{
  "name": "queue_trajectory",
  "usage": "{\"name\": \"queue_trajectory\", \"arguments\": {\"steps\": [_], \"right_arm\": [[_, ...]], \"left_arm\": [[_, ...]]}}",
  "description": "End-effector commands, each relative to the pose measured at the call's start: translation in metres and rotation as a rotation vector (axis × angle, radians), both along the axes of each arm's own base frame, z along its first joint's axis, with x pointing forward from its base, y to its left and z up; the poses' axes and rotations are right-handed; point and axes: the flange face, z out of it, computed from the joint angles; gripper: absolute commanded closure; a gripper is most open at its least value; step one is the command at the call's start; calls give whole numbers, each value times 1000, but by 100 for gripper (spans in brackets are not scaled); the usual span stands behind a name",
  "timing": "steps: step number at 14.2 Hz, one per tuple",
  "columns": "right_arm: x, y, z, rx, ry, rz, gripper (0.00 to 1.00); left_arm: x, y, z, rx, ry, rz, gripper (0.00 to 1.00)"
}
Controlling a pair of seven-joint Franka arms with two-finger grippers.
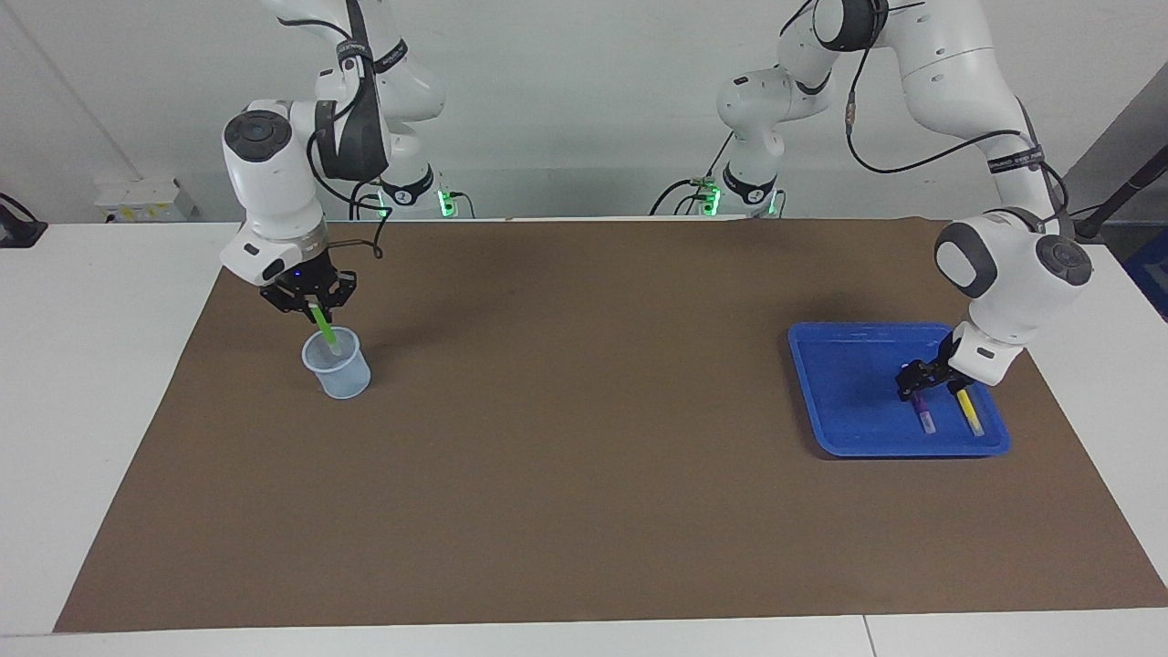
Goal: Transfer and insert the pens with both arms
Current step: 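Grasp the purple pen with the left gripper while the right gripper releases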
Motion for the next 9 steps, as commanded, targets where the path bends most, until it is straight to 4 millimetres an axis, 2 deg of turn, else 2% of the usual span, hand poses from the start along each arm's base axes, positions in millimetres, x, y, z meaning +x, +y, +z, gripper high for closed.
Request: {"name": "queue_trajectory", "arguments": {"steps": [1,6,8,9], "right_arm": [[2,-10,-26,-21,-10,26,100],[3,-10,-33,-20,-5,19,100],[3,-9,-33,-20,-6,9,100],[4,-10,-33,-20,-7,1,81]], "left_arm": [[5,-6,-19,9,-24,-19,0],[4,-1,-24,9,-25,-12,0],[3,-2,-25,9,-21,-14,10],[1,-2,-28,8,-16,-14,11]]}}
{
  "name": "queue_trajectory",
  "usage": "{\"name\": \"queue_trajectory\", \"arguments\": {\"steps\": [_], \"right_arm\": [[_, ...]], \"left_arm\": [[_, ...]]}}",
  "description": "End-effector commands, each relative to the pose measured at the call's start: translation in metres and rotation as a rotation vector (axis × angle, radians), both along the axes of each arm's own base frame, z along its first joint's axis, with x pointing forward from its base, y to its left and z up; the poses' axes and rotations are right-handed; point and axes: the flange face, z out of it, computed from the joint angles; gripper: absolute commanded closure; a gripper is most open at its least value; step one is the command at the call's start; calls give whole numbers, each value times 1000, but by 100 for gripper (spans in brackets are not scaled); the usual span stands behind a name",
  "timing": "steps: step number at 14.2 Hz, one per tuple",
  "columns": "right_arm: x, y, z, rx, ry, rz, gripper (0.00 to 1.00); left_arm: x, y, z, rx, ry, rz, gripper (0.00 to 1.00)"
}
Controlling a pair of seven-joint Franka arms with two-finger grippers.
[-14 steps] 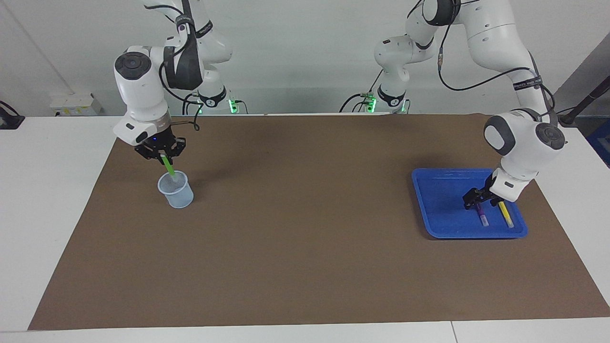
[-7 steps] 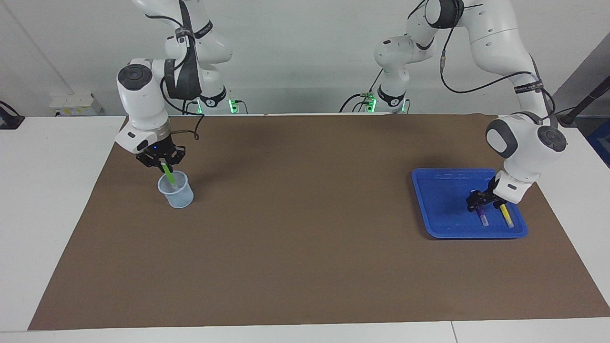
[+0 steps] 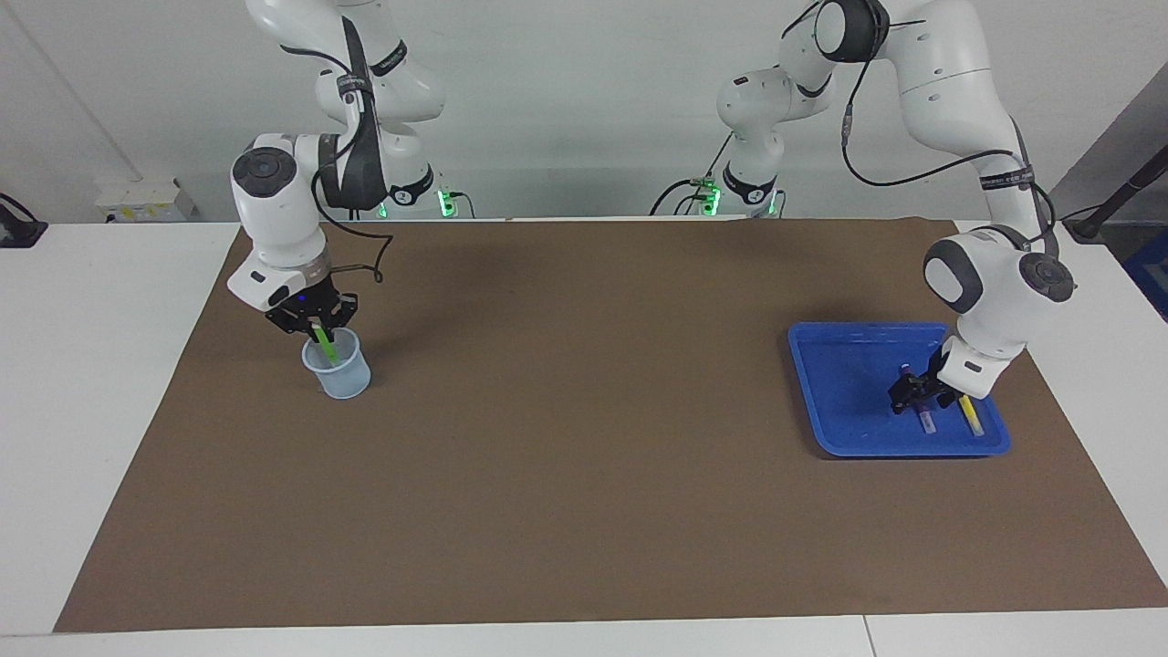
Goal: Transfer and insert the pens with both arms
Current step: 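Grasp the purple pen with the left gripper while the right gripper releases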
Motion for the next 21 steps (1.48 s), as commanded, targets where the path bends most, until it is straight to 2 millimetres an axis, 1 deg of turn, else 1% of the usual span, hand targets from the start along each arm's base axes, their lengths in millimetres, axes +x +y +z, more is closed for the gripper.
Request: {"name": "queue_trajectory", "arguments": {"steps": [1,2,3,6,7,11,13,14,15,16,17,19,20,21], "right_arm": [[0,-4,2,-19,-16,-2,51],[0,-5,3,-19,-16,-3,11],[1,-5,3,-20,-12,-2,0],[5,-4,8,-25,13,1,0],[8,-5,14,-29,26,-4,0],[14,0,32,-29,70,-14,0],[15,-1,40,-28,79,-22,0],[14,0,43,-18,79,-28,0],[13,1,46,1,79,-39,0],[12,2,50,14,88,-51,0],[14,3,61,22,96,-57,0],[17,7,79,66,104,-79,0],[18,8,88,80,109,-85,0],[19,10,94,92,112,-89,0]], "left_arm": [[-4,1,-7,8,-6,-8,13],[-5,2,-8,7,-3,-6,16],[-5,0,-9,7,0,-8,19],[-7,2,-10,6,4,-3,35],[-8,2,-10,5,7,-3,41],[-6,-3,-8,3,16,-10,79],[-6,-5,-6,-15,31,1,95],[-6,-5,-5,-20,34,4,99],[-6,-5,-6,-20,37,6,100],[-6,-5,-5,-22,43,9,100],[-5,-6,-1,-30,55,14,100],[-1,-4,12,-52,86,29,100],[1,-5,21,-59,99,33,100],[4,-6,32,-78,109,74,100]]}}
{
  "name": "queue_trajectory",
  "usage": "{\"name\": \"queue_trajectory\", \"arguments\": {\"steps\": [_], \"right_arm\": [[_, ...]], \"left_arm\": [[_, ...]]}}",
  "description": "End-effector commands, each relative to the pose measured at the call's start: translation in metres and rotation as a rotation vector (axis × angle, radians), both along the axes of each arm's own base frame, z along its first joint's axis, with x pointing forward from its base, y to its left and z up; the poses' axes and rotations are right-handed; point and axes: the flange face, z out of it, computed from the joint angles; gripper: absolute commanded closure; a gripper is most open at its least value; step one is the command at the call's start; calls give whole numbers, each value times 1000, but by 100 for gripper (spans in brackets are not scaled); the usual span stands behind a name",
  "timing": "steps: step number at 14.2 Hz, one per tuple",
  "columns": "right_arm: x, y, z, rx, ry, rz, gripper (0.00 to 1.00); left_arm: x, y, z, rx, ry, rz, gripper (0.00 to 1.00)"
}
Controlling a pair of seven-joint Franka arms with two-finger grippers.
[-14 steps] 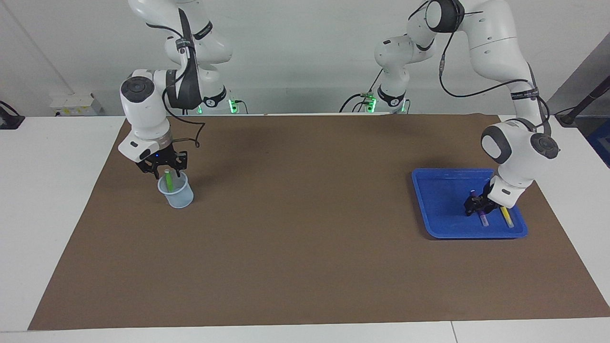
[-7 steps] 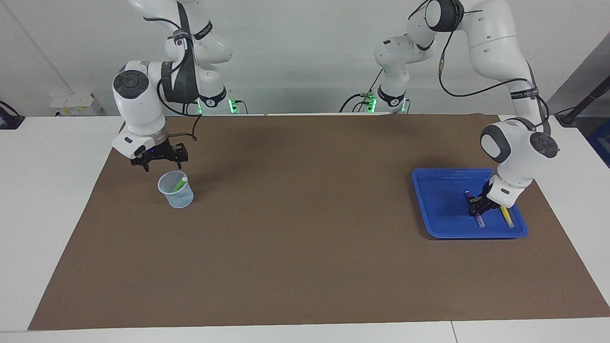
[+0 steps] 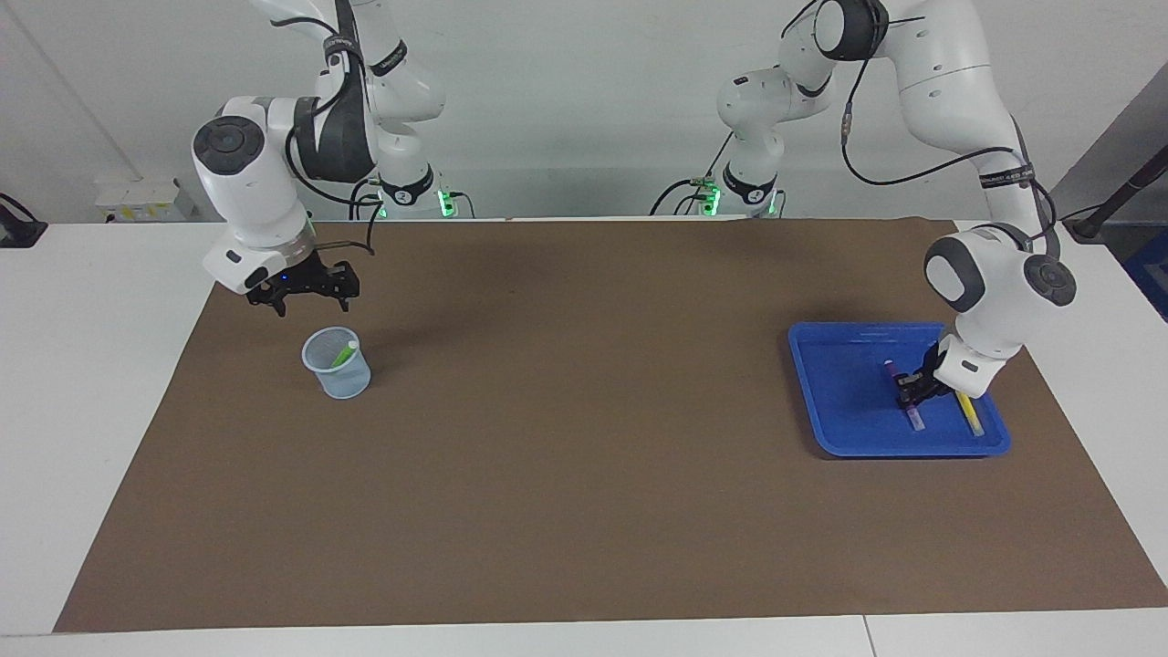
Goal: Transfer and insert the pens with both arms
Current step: 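Grasp the purple pen with the left gripper while the right gripper releases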
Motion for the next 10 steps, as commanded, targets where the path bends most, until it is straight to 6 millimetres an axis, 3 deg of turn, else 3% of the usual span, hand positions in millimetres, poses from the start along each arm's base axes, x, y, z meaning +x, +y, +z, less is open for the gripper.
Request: {"name": "queue_trajectory", "arguments": {"steps": [1,5,7,10], "right_arm": [[3,6,21,40,10,-14,0],[3,13,42,109,21,-38,0],[4,17,55,169,25,-57,0],[3,31,64,320,27,-103,0]], "left_arm": [[9,-3,34,-49,34,108,100],[4,-14,90,-138,41,289,100],[-1,-20,104,-146,66,408,100],[0,-54,118,-140,90,583,100]]}}
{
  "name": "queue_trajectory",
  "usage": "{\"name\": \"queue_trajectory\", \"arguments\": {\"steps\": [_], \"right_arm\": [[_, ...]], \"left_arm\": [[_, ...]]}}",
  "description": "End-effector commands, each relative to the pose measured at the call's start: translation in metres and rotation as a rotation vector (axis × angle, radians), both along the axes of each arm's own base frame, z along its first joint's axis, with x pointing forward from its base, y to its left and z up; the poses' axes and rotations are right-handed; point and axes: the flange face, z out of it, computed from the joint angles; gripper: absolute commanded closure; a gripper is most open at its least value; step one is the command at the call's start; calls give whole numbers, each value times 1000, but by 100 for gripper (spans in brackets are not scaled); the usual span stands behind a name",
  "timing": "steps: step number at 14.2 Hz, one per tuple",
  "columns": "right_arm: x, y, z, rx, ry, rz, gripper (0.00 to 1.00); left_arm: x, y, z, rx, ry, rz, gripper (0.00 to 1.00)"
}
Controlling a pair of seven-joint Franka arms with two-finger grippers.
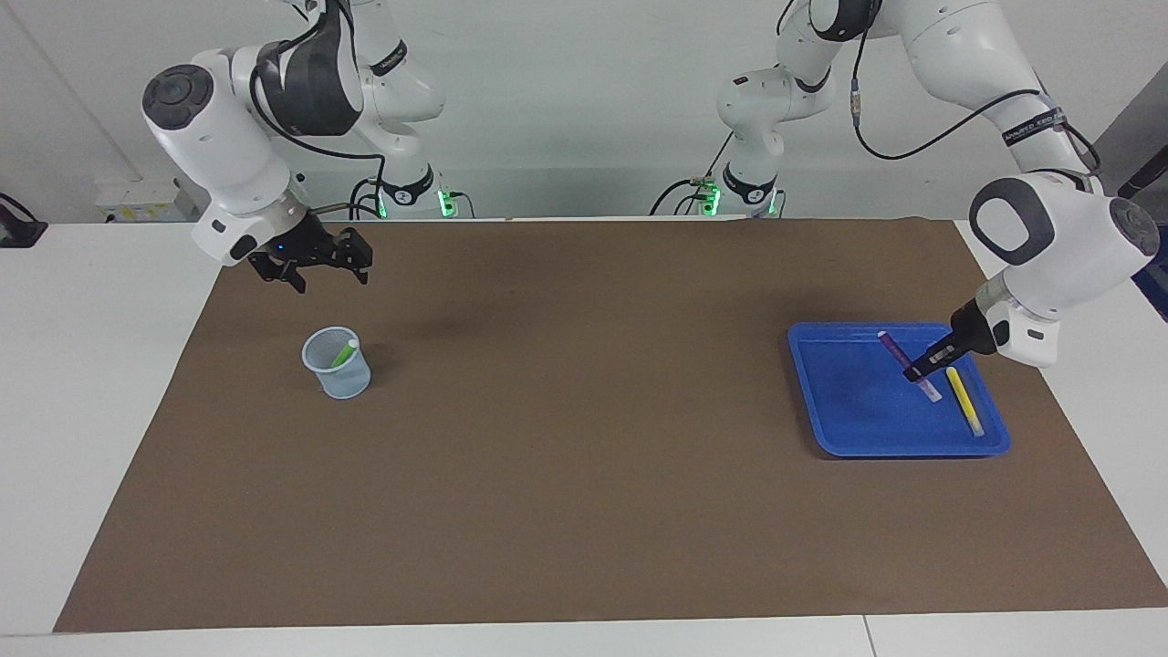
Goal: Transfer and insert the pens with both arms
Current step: 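Grasp the purple pen with the left gripper while the right gripper releases, then lift the purple pen with the left gripper while the right gripper approaches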
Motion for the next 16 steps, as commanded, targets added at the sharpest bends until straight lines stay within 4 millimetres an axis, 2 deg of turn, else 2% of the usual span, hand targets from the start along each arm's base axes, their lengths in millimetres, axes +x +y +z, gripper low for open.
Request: {"name": "queue_trajectory", "arguments": {"steps": [1,3,7,14,16], "right_arm": [[0,9,9,125,6,-42,0],[1,18,12,205,7,-77,0],[3,36,18,337,19,-155,0],[3,121,26,484,8,-207,0],[-2,139,22,512,29,-198,0]], "left_arm": [[-2,-35,14,-2,37,152,100],[-7,-56,24,-21,66,246,100],[-9,-69,30,-118,136,454,100],[-4,-101,39,-135,192,736,100],[-8,-116,51,-150,219,822,100]]}}
